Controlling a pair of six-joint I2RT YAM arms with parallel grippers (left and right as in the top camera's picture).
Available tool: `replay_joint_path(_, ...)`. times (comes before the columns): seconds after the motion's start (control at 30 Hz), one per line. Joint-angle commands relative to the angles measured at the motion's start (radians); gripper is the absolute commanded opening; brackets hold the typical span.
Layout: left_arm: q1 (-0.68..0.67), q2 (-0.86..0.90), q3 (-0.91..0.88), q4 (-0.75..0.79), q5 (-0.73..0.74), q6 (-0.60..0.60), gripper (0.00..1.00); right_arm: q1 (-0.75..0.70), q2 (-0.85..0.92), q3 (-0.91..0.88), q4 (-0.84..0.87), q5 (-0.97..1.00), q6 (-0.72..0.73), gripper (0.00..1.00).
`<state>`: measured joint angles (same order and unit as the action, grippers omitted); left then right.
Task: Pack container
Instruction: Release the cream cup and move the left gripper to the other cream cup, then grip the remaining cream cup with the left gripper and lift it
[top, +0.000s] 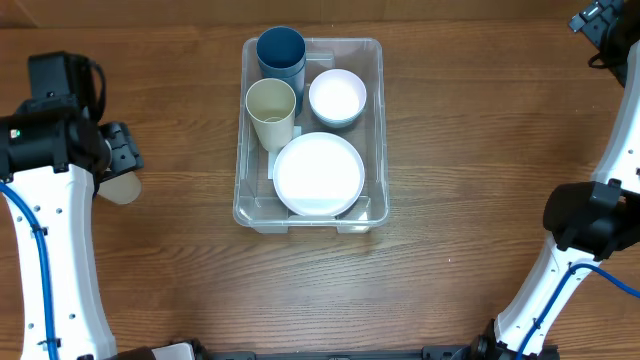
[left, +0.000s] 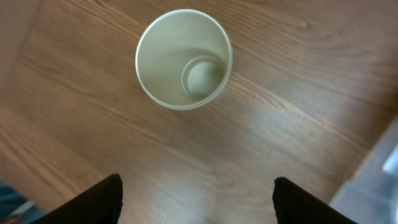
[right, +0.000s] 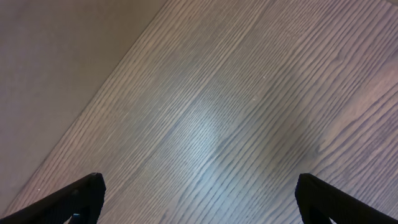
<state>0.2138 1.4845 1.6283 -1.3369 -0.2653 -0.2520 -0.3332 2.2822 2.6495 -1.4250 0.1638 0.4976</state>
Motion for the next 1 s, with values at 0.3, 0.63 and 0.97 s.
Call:
replay_joint_path(0.3,0.101,0.093,-0.155,0.283,0.203,0.168,0.86,0.001,-0.047,0.032,0.005,0.007,0.004,1.0)
replay_joint_path(0.63,0.102,0.301,-0.155,0.308,0.214,0.167,0.04,0.001,-0.047,0.032,0.005,0.007,0.004,1.0)
replay_joint_path(0.97,0.063,0.159,-0.115,0.187,0.354,0.142,0.04,0.001,-0.047,0.032,0.005,0.007,0.005,1.0)
